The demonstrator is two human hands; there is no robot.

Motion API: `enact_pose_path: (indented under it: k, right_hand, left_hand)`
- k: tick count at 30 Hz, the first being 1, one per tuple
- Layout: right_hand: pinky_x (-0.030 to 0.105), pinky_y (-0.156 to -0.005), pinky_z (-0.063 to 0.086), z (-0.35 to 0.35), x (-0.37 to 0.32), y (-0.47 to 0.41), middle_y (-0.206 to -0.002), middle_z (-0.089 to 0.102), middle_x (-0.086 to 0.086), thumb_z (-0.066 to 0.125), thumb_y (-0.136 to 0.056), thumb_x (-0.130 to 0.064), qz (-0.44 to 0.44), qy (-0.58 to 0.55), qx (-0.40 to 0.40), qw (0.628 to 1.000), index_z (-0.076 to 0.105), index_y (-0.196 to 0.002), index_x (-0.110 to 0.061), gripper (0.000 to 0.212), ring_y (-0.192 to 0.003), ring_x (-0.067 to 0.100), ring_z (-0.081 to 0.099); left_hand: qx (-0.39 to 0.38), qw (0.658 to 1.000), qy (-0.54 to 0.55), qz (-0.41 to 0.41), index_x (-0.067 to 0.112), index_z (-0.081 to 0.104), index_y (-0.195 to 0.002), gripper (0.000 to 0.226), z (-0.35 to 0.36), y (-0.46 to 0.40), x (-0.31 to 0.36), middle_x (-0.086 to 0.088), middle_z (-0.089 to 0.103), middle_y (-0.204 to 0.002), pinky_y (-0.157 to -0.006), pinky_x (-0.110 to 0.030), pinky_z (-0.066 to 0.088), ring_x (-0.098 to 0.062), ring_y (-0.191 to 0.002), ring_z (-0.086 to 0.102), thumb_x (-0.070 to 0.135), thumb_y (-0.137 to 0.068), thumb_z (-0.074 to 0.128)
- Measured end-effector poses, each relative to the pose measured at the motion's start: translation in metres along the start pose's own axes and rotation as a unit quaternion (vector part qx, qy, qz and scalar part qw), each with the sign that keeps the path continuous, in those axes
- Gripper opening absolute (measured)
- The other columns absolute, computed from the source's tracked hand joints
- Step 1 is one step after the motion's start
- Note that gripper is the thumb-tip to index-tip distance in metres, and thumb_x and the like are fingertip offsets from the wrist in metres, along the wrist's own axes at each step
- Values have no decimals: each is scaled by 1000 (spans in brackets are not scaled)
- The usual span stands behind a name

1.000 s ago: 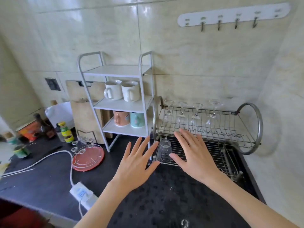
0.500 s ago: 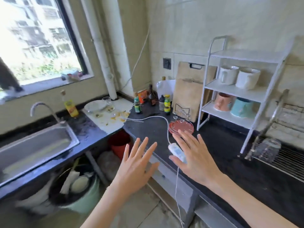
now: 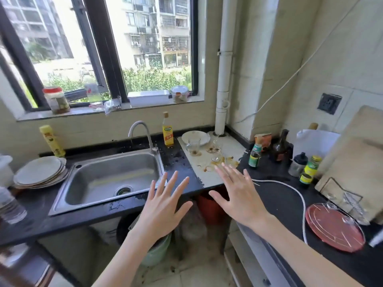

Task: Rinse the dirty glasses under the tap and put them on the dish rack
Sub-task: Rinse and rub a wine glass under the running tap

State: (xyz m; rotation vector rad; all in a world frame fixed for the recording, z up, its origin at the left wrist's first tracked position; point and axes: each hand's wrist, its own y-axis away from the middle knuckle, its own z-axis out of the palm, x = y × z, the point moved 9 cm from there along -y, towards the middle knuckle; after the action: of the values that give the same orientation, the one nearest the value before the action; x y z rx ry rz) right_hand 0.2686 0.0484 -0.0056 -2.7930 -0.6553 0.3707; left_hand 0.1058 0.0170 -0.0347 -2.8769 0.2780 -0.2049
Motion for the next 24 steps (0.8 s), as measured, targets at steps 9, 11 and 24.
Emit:
enact_pose_path:
  k: [9, 11, 24]
  right_hand:
    - [39, -118, -2, 75, 24, -133, -159, 9, -4, 34, -93, -57, 3, 13, -64, 998, 9, -150, -28, 69, -146, 14, 4]
    - [39, -117, -2, 93, 32, -161, -159, 11, -4, 33, -94, -57, 15, 17, -72, 997, 10, -150, -28, 67, -146, 14, 5]
    - [43, -118, 12, 194, 122, -287, -157, 20, 2, 34, -94, -55, 161, 26, -109, 981, 15, -150, -17, 70, -145, 18, 15]
  left_hand:
    - [-74, 996, 19, -49, 42, -8, -144, 91, 60, -83, -87, 3, -13, -155, -105, -37, -21, -20, -128, -36, 79, -63, -25]
    - [-92, 994, 29, -47, 43, -12, -143, 93, 72, -108, -104, 4, -16, -155, -106, -38, -19, -19, -129, -35, 79, -58, -28]
    - [-166, 985, 31, 45, 40, -11, -144, 96, 149, -258, -175, 11, -21, -149, -112, -42, -12, -22, -141, -22, 77, -58, -30]
